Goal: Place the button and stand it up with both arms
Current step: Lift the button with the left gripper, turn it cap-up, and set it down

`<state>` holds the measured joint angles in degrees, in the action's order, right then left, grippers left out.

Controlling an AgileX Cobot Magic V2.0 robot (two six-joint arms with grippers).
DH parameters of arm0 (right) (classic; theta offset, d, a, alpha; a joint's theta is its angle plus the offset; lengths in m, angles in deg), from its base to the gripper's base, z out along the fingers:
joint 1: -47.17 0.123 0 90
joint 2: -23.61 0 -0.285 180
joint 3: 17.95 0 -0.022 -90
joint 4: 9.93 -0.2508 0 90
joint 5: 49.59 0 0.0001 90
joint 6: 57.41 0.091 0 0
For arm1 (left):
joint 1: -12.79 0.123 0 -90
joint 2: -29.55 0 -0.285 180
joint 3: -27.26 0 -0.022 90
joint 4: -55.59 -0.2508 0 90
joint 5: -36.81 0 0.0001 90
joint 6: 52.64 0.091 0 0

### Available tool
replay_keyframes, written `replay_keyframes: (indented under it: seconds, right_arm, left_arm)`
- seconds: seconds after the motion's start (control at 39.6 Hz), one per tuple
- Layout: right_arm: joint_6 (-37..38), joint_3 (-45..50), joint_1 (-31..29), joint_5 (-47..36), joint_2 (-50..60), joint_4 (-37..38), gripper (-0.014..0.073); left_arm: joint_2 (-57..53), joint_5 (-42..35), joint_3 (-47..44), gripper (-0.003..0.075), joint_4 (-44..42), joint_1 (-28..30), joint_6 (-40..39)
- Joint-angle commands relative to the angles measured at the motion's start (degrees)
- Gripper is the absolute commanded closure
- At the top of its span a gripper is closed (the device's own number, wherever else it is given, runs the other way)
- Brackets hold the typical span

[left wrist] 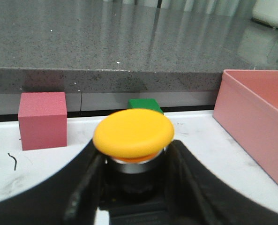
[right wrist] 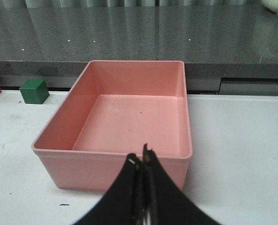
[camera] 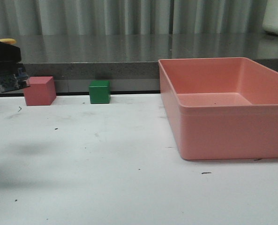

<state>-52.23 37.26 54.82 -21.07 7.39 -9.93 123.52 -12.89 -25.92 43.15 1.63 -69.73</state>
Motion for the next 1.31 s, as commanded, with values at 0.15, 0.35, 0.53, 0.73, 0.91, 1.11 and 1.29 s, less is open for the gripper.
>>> replay_keyframes:
  seconds: [0.15,0.35,0.53,0.73,0.91,1.11,1.29]
  right_arm:
    - [-0.4,-1.5,-0.2,-5.0,-0.6,0.7,0.0663]
    - [-0.4,-1.5,-0.2,-5.0,-0.6,0.7,0.0663]
    - [-0.4,-1.5,-0.2,-5.0,-0.6,0.7,0.0663]
    - [-0.4,-1.5,-0.2,-5.0,-0.6,0.7,0.0663]
    - [-0.4,-1.5,-0.2,-5.0,-0.6,0.7,0.0663]
    - [-0.4,-1.5,-0.2,-5.0,-0.6,0.7,0.0663]
    - [-0.4,-1.5,-0.2,-5.0,-0.6,0.7,0.0663]
  left_arm:
    - [7.3,-15.2,0.8,0.0583,0.3,0.2,4.8]
    - [16.9,-28.7,0.9,0.0582,0.6,0.2,9.2]
    - [22.9,-28.7,0.9,0.0582,0.6,0.2,9.3]
    - [23.3,-28.7,0.9,0.0582,0.5,0.2,9.4]
    - [23.3,-28.7,0.9,0.0552,-0.3,0.2,9.4]
    - [23.3,-28.7,0.9,0.0344,-1.5,0.2,9.4]
    - [22.8,-28.7,0.9,0.0249,-1.5,0.2,9.4]
